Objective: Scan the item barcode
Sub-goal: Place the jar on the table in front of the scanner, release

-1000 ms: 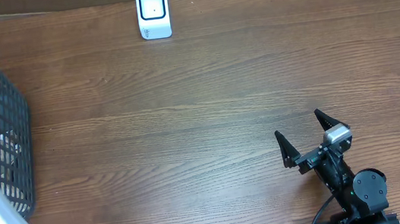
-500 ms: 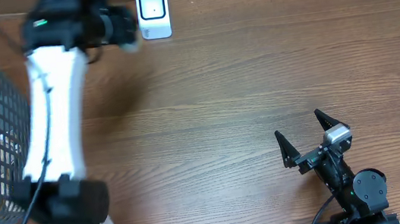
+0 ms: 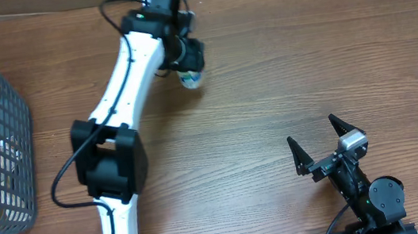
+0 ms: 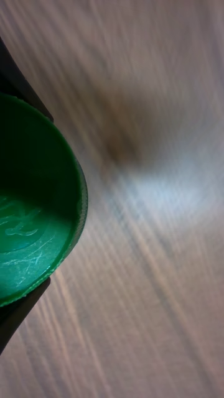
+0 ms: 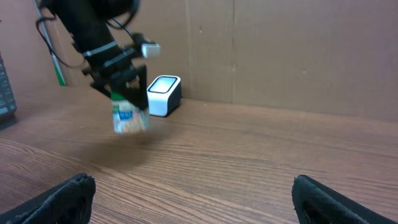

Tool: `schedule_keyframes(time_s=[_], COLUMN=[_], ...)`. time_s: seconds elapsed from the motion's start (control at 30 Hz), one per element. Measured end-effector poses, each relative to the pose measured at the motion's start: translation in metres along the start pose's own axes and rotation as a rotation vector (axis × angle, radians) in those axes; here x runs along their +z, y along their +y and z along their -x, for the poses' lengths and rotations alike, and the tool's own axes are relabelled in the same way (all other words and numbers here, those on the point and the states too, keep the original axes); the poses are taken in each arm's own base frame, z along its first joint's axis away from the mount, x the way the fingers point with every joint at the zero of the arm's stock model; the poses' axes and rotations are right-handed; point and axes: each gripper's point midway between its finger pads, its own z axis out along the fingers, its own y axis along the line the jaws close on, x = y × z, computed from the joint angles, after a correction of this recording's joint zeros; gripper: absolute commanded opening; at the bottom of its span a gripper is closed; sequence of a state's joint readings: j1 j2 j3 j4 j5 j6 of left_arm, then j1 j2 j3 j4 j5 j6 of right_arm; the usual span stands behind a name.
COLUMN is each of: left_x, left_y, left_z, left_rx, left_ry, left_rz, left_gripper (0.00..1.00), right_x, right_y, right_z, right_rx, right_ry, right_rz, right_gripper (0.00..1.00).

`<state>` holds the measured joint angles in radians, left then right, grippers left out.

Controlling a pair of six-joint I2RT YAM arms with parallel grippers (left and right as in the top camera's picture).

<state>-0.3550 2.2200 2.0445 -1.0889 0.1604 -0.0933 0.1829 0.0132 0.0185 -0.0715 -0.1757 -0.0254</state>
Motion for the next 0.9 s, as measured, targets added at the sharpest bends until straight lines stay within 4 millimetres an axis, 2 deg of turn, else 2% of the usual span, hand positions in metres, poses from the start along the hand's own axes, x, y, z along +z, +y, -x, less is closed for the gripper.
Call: schedule_keyframes(time_s=[0.23, 0.4, 0.5, 0.57, 0.6, 0.9], left_x=[0.033, 0.056, 0.064, 0.065, 0.065, 0.067], left_y=[-0.062, -0.093, -0.1, -0.102, -0.102, -0.099], left_z=[-0.029, -0.048, -0.053, -0.053, -0.054, -0.058], left_rx=[0.164, 0.276, 0.311, 0.327, 0.334, 0.34], left_ry=[0.085, 0.123, 0.125, 0.121, 0.124, 0.137], left_rz=[-0.007, 0.005, 0.009, 0.01, 0.01, 0.023], left_gripper=[0.63, 0.66, 0.73, 0.88, 0.99, 1.0], right_x=[0.0, 0.0, 0.0, 0.0, 0.0, 0.0], right_y=[0.0, 0.0, 0.0, 0.0, 0.0, 0.0], right_z=[0.0, 0.0, 0.0, 0.0, 0.0, 0.0], right_rx=[0.0, 0.0, 0.0, 0.0, -0.001, 0.0], right_ry=[0.0, 0.0, 0.0, 0.0, 0.0, 0.0], right_rz=[0.0, 0.0, 0.0, 0.0, 0.0, 0.0], right_gripper=[1.0, 1.0, 1.0, 1.0, 1.0, 1.0])
